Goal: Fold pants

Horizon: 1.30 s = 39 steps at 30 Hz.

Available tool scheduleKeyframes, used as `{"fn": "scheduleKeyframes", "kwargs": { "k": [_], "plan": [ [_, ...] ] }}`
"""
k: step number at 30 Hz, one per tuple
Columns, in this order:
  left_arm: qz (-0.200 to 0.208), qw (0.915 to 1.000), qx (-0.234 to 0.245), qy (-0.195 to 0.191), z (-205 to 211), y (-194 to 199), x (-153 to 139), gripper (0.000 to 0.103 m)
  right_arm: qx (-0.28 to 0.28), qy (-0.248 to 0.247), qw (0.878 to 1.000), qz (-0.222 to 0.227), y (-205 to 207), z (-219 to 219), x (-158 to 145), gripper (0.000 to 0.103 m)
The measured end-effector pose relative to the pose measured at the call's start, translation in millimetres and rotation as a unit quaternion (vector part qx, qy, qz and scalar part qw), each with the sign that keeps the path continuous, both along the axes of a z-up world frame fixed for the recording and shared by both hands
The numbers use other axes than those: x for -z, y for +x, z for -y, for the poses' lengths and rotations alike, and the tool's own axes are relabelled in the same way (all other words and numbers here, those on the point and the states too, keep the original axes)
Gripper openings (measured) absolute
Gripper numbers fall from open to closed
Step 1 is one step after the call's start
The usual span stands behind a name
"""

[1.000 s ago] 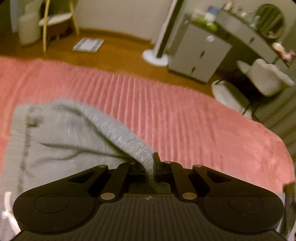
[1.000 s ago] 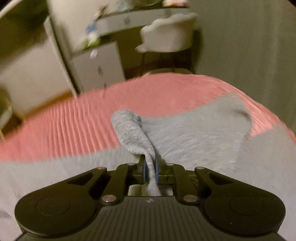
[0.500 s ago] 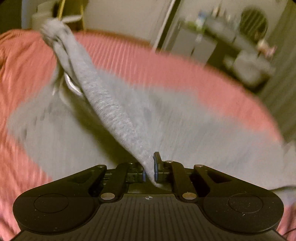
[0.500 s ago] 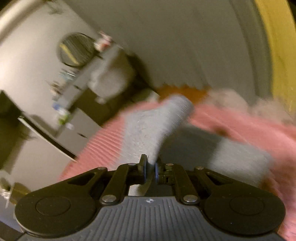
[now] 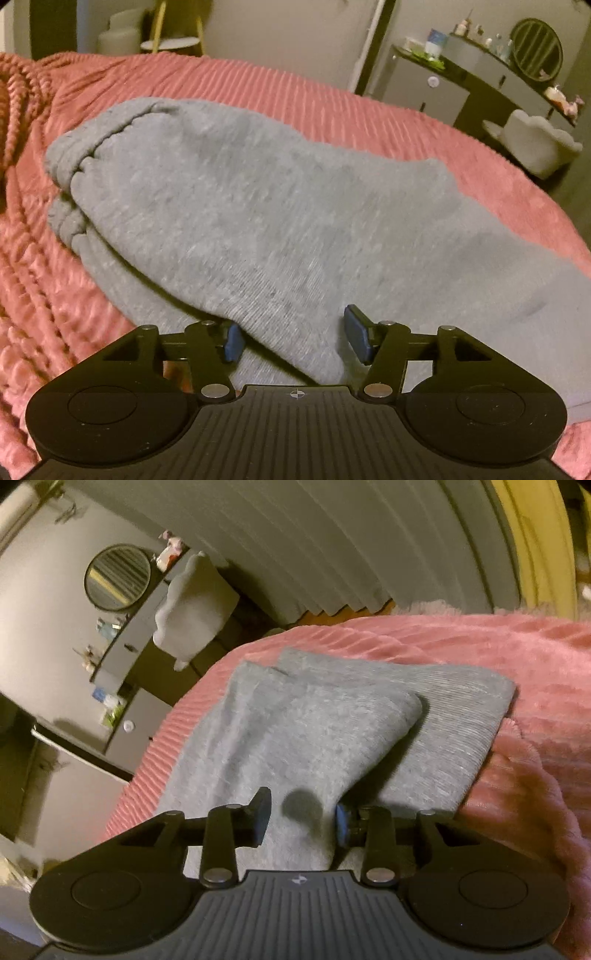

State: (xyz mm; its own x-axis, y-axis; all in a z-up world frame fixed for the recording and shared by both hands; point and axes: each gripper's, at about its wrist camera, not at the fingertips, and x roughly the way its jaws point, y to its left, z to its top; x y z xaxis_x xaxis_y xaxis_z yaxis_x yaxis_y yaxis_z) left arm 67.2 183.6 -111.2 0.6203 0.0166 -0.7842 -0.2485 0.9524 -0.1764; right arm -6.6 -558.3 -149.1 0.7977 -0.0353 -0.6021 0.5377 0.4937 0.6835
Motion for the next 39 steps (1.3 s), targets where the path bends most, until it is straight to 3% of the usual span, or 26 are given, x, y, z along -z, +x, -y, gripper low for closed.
{"fn": "scheduleKeyframes", "kwargs": {
  "k": [2, 3, 4, 10, 13, 16, 20, 22, 24, 27, 29, 32, 36, 39],
  "plan": [
    [0.004, 0.9998, 0.010, 0.016, 5.5, -0.6, 1.5, 0.069, 0.004, 0.000, 1.000, -0.002, -1.2, 0.0, 2.1, 0.021],
    [0.005, 0.9997, 0.016, 0.020, 7.5, -4.5, 1.3, 0.072, 0.005, -0.007, 1.000, -0.005, -0.9, -0.7, 1.9, 0.011],
    [0.006, 0.9994, 0.022, 0.027, 12.7, -7.4, 1.8, 0.074, 0.005, -0.015, 1.000, -0.012, -0.8, -1.3, 1.7, 0.009],
    [0.012, 0.9976, 0.038, 0.057, 17.6, -11.4, 7.1, 0.078, 0.016, -0.026, 0.999, -0.016, 12.0, 1.1, 2.1, 0.012],
    [0.011, 0.9974, 0.041, 0.058, 18.2, -11.7, 5.4, 0.078, 0.022, -0.035, 0.999, -0.030, 20.5, -1.3, -6.4, 0.005],
    [0.016, 0.9981, 0.038, 0.045, 14.6, -15.3, -0.9, 0.078, 0.021, -0.077, 0.997, -0.008, 16.9, -5.6, -39.7, 0.004],
    [0.038, 0.9986, 0.035, 0.014, 10.8, -23.2, -16.9, 0.078, 0.047, -0.126, 0.990, 0.044, -18.1, -1.4, -83.6, 0.004],
    [0.054, 0.9976, 0.042, 0.004, 11.9, -26.6, -23.1, 0.084, 0.047, -0.136, 0.989, 0.026, -25.9, 7.0, -79.0, 0.004],
    [0.057, 0.9972, 0.047, 0.012, 15.4, -26.3, -23.2, 0.085, 0.043, -0.128, 0.990, -0.035, -22.9, 14.3, -54.2, 0.005],
    [0.026, 0.9983, 0.048, 0.021, 17.3, -22.6, -17.5, 0.085, 0.021, -0.143, 0.982, -0.122, -13.9, 12.3, -22.1, 0.009],
    [0.019, 0.9986, 0.047, 0.011, 14.8, -25.6, -19.7, 0.085, 0.037, -0.148, 0.983, -0.100, -22.5, 9.2, -24.5, 0.017],
    [0.042, 0.9985, 0.035, 0.002, 9.6, -34.2, -31.2, 0.085, 0.068, -0.180, 0.975, -0.109, -31.3, 5.7, -40.6, 0.023],
    [0.070, 0.9974, 0.008, 0.012, 5.1, -36.3, -39.2, 0.086, 0.036, -0.206, 0.975, -0.068, -28.7, -12.1, -65.6, 0.027],
    [0.059, 0.9980, 0.000, 0.022, 4.0, -30.8, -34.8, 0.086, 0.000, -0.236, 0.971, -0.046, -18.8, -38.1, -74.8, 0.043]
  ]
}}
